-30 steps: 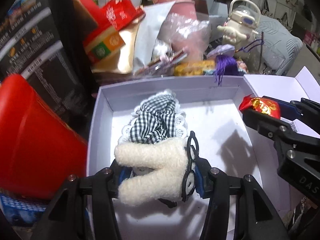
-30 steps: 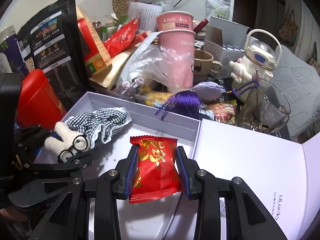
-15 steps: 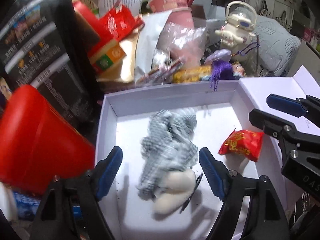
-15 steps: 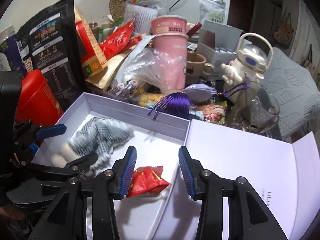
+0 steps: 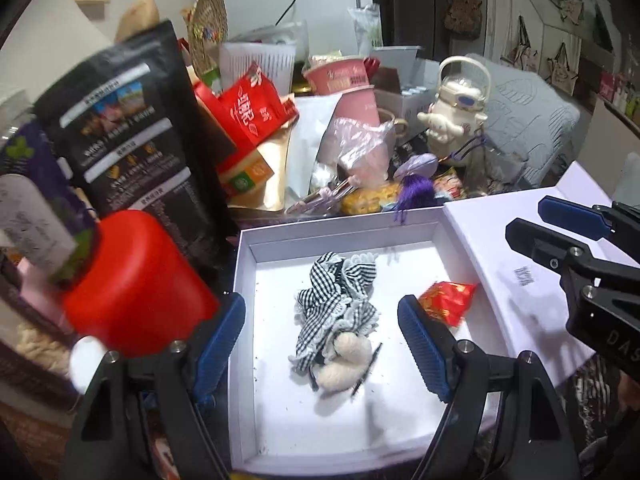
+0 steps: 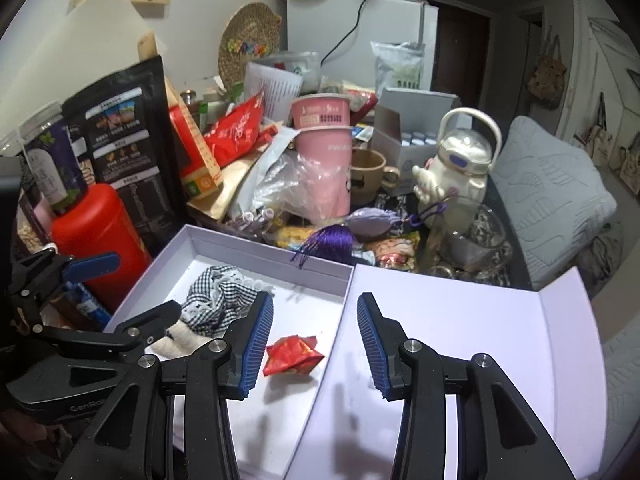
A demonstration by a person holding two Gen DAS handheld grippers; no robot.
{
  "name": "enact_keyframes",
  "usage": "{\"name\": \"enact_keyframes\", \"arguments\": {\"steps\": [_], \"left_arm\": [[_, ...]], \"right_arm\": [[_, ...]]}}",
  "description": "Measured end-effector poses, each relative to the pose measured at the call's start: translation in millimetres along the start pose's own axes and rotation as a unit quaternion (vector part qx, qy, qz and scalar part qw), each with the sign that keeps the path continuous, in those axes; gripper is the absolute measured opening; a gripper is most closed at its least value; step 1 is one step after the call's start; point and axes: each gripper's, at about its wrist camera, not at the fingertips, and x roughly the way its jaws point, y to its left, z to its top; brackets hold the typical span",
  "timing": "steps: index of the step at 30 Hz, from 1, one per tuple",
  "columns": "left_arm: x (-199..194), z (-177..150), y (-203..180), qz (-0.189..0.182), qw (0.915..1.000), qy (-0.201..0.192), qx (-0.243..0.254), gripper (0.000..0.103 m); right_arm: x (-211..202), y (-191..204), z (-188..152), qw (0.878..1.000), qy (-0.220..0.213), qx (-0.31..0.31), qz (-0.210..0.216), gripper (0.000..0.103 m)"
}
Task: Organize soft objects
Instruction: 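Raise both grippers away from the white box back over the table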
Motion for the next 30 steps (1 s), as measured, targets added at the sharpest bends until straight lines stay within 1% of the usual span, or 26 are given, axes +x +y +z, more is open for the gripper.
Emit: {"name": "enact_keyframes", "arguments": {"steps": [7, 9, 11, 15, 19, 20, 24, 27, 28, 29, 30], "left_arm": [[-52, -4, 1, 0.001, 0.9993, -0.037, -0.002, 0.079], [-69, -6, 1, 0.007, 0.9987, -0.05, -0.001, 0.079], [-86, -8, 1, 0.008, 0.9979, -0.065, 0.001, 0.079], [-121, -13, 1, 0.0, 0.9957, -0.092, -0.002, 0.079], [-151, -19, -2, -0.003, 0.9936, -0.113, -0.004, 0.079], [-160, -21, -2, -0.006, 0.993, -0.118, -0.004, 0.079], [-189, -31, -6, -0.016, 0.9903, -0.138, -0.002, 0.079], [-209, -38, -8, -0.017, 0.9882, -0.152, 0.0, 0.083], [-215, -41, -9, -0.017, 0.9874, -0.157, 0.001, 0.086], [-222, -45, -10, -0.017, 0.9863, -0.164, 0.003, 0.092], [-227, -47, -10, -0.015, 0.9855, -0.169, 0.003, 0.094]], "right_arm": [[-48, 8, -1, 0.999, -0.031, -0.008, -0.002, 0.044], [-63, 11, -2, 0.999, -0.045, -0.009, 0.001, 0.047], [-80, 15, -2, 0.998, -0.057, -0.011, 0.005, 0.053], [-112, 22, -5, 0.996, -0.082, -0.013, 0.011, 0.056], [-146, 25, -9, 0.994, -0.108, -0.015, 0.015, 0.07], [-155, 26, -11, 0.993, -0.115, -0.017, 0.015, 0.072], [-187, 31, -19, 0.99, -0.139, -0.021, 0.008, 0.074], [-208, 35, -26, 0.988, -0.15, -0.021, 0.009, 0.083], [-214, 36, -29, 0.988, -0.154, -0.023, 0.009, 0.085], [-221, 39, -32, 0.987, -0.158, -0.025, 0.007, 0.086], [-226, 41, -35, 0.987, -0.161, -0.028, 0.006, 0.086]]}}
